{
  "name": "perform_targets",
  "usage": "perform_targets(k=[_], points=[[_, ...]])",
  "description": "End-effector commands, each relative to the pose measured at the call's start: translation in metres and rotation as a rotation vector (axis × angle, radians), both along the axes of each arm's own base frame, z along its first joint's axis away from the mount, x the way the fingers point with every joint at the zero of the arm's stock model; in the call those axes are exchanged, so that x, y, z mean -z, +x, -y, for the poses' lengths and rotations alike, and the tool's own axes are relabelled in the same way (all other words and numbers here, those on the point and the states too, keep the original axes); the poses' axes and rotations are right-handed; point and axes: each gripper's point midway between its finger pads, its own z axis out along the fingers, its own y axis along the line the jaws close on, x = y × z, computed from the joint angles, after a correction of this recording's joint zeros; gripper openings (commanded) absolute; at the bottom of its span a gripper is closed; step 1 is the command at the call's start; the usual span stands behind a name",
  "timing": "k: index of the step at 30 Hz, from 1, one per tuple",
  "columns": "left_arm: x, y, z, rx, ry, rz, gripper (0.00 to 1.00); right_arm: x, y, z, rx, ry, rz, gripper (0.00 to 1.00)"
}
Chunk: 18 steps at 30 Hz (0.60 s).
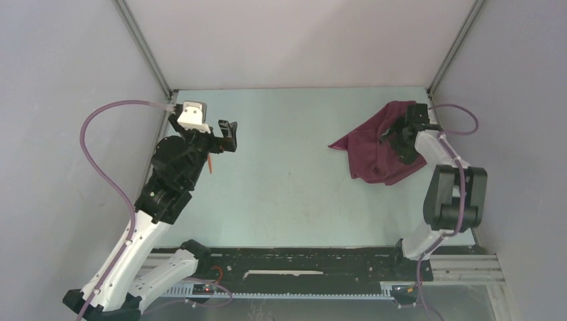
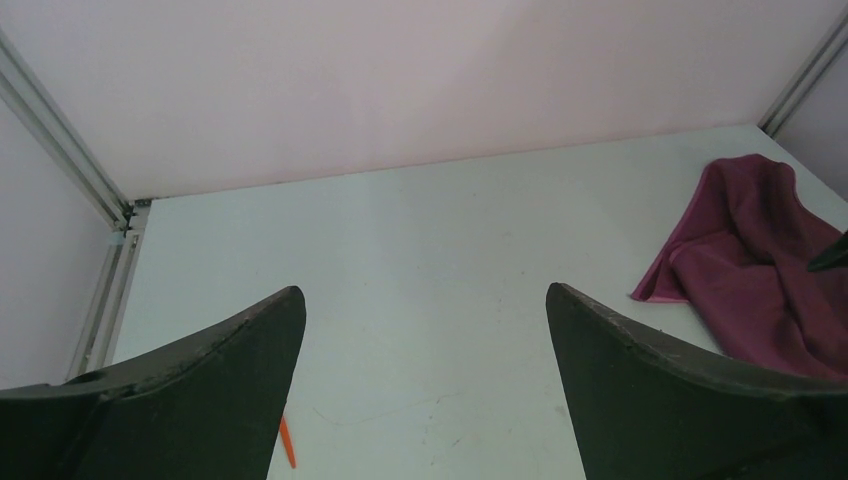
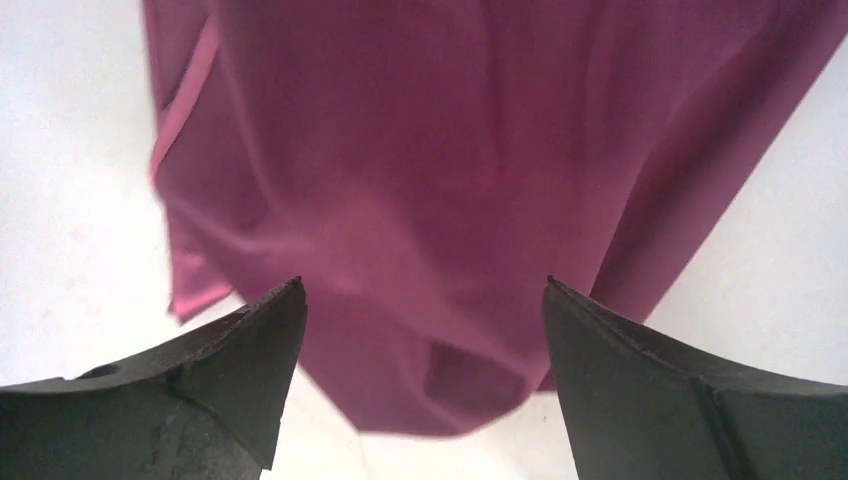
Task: Fold the napkin into a case and place the utensils inside
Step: Move the crumpled napkin to the center of the board.
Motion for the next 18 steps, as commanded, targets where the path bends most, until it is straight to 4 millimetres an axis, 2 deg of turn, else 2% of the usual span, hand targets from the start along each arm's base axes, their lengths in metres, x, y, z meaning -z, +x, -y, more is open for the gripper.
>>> perform_targets(k=[1,3,5,7,8,10,13,15,16,18], points=[[-0.011,-0.004,0.007,0.043,-0.016,0.048,1.00,0.020,0.017,0.020,-0.019,-0.114,-0.095,0.91],[-0.009,-0.003,0.009,0.051,-0.014,0.045,1.00,0.028,0.025,0.019,-0.061,-0.143,-0.126,0.82],[-0.007,-0.003,0.012,0.063,-0.013,0.041,1.00,0.033,0.031,0.007,-0.129,-0.178,-0.155,0.72],[-0.007,-0.002,0.013,0.068,-0.015,0.039,1.00,0.035,0.032,-0.028,-0.244,-0.187,-0.158,0.62],[-0.007,-0.003,0.013,0.069,-0.014,0.039,1.00,0.037,0.028,-0.047,-0.296,-0.179,-0.158,0.47],[-0.006,-0.003,0.013,0.069,-0.012,0.042,1.00,0.036,0.009,-0.100,-0.446,-0.126,-0.154,0.03],[-0.005,-0.003,0.012,0.065,-0.012,0.041,1.00,0.020,-0.047,-0.187,-0.681,-0.038,-0.093,0.00],[-0.003,-0.001,0.014,0.073,-0.015,0.033,1.00,-0.002,-0.087,-0.234,-0.832,0.044,0.005,0.00],[-0.003,-0.001,0.016,0.081,-0.019,0.030,1.00,-0.005,-0.103,-0.243,-0.876,0.062,0.021,0.00],[-0.001,0.000,0.022,0.105,-0.030,0.019,1.00,-0.014,-0.117,-0.235,-0.864,0.098,0.041,0.00]])
